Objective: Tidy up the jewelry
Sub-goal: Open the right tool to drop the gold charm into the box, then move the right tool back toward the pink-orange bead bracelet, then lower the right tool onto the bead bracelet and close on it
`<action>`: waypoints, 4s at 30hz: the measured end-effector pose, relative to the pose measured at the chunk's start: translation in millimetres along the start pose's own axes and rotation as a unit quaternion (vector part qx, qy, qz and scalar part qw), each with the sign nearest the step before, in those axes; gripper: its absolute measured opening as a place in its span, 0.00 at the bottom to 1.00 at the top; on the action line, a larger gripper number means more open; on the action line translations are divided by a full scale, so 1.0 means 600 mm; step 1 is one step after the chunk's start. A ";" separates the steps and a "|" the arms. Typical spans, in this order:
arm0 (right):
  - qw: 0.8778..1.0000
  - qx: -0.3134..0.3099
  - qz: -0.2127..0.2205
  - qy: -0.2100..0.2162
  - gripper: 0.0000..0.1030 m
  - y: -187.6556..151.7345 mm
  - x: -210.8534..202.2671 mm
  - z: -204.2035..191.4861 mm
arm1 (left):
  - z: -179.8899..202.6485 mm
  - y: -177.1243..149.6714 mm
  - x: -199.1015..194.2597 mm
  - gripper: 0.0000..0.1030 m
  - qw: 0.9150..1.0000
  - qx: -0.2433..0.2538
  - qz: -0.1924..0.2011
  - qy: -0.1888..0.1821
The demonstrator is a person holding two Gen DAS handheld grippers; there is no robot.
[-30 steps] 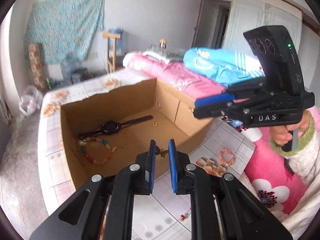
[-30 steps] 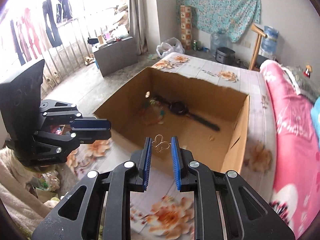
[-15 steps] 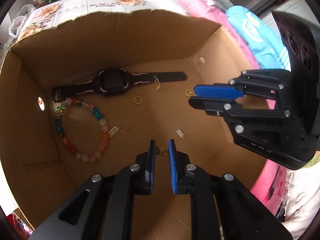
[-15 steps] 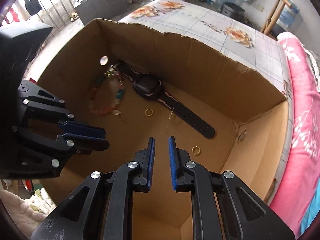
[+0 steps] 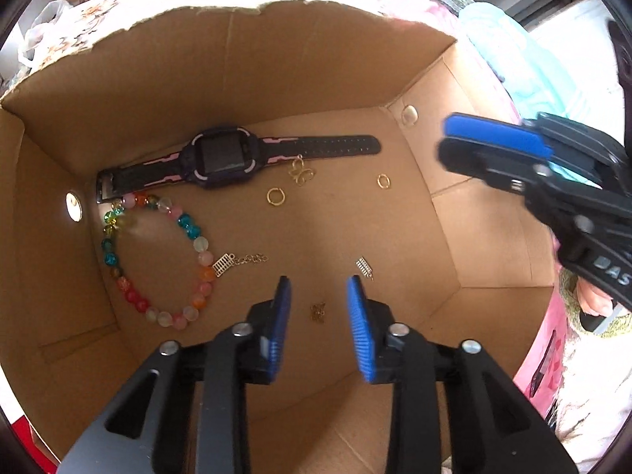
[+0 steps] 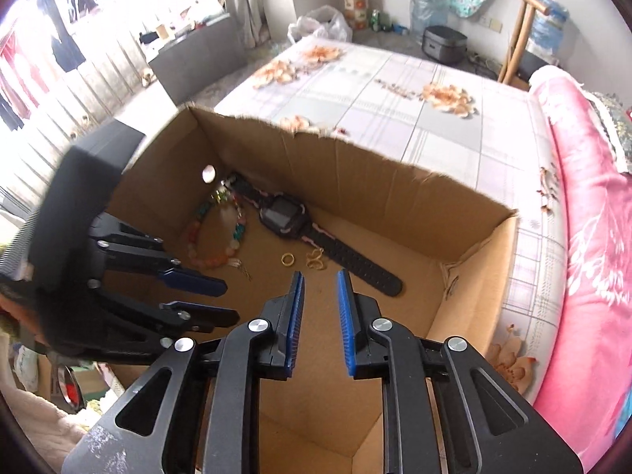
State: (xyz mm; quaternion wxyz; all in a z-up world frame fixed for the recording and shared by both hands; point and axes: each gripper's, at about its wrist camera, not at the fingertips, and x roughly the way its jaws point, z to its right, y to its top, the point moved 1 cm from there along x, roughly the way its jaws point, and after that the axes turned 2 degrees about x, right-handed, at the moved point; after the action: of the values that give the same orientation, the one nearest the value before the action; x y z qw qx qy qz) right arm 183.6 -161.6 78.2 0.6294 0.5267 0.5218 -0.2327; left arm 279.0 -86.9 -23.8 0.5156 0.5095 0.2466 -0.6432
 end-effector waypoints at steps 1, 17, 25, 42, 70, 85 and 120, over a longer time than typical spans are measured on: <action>1.000 0.002 0.007 0.002 0.19 -0.002 -0.009 0.002 | 0.000 0.000 -0.001 0.33 1.000 -0.001 0.003 0.002; 0.984 0.048 0.174 0.002 0.59 -0.159 -0.212 -0.026 | 0.065 -0.171 -0.216 0.61 0.961 0.074 0.268 0.013; 0.976 0.087 0.185 -0.068 0.86 -0.295 -0.227 -0.072 | 0.093 -0.323 -0.194 0.81 0.954 0.070 0.288 0.036; 0.950 0.162 0.044 -0.265 0.92 -0.440 -0.068 -0.104 | 0.087 -0.348 0.031 0.85 0.966 0.017 0.185 0.179; 0.953 0.137 0.054 -0.265 0.92 -0.473 -0.029 -0.062 | 0.115 -0.335 0.058 0.95 0.958 -0.014 0.192 0.211; 0.971 0.158 0.117 -0.138 0.73 -0.442 -0.066 -0.074 | 0.114 -0.334 0.058 0.95 0.958 -0.015 0.192 0.211; 0.974 0.169 0.067 -0.136 0.08 -0.404 0.005 -0.049 | 0.114 -0.334 0.057 0.95 0.959 -0.016 0.190 0.211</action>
State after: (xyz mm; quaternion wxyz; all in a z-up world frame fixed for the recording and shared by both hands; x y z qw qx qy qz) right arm -32.0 -215.7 -23.3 0.6103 0.6229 0.3476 -0.3445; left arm 70.2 -89.1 -72.3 0.5729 0.6627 0.2585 -0.4071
